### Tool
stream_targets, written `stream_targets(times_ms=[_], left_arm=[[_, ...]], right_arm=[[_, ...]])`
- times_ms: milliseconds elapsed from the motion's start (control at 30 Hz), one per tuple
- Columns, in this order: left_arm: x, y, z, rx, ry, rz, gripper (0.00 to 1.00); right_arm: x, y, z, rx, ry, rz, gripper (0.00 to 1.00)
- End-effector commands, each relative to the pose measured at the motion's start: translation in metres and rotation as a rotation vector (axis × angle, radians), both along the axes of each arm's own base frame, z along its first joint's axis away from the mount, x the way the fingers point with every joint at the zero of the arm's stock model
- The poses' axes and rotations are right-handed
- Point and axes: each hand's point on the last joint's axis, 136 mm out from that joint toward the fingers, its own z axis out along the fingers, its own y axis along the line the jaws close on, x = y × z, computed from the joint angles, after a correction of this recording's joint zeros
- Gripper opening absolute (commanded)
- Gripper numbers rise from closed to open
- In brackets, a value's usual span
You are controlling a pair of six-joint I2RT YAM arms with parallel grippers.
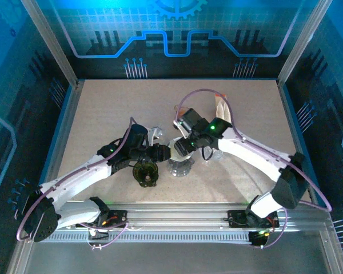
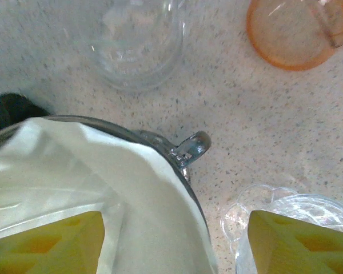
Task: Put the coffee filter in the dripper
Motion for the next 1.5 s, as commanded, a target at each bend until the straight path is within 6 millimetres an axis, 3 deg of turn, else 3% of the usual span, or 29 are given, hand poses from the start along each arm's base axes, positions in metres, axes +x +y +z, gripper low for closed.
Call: stream_targets(times_ms=[0, 267, 567, 967, 1233, 1300, 1467], left_arm=[[-0.002, -0.002, 0.001, 0.02, -0.007, -0.019, 0.33], [-0.001, -0.002, 0.001, 0.021, -0.007, -0.017, 0.34], [-0.001, 0.001, 0.004, 0.029, -0.01, -0.006, 0.34], [0.002, 0.004, 0.026, -0.031, -0.075, 0.035, 0.48], [0.01, 0.005, 0.028, -0.017, -0.101, 0.058, 0.59], [0.013, 0.004, 0.025, -0.003, -0.089, 0.063, 0.59], [0.02, 0.014, 0.015, 0.063, -0.072, 0.12, 0.48]], right_arm=[[-0.005, -0.013, 0.02, 0.043, -0.054, -0.056, 0.68], [-0.025, -0.026, 0.012, 0.078, -0.035, -0.068, 0.68], [-0.029, -0.028, -0.002, 0.081, -0.014, -0.074, 0.63], [-0.027, -0.026, -0.001, 0.087, -0.02, -0.076, 0.64], [-0.027, -0.025, -0.002, 0.09, -0.013, -0.074, 0.64], [-0.027, -0.024, -0.001, 0.092, -0.014, -0.073, 0.64], [-0.027, -0.024, -0.003, 0.091, -0.01, -0.073, 0.64]])
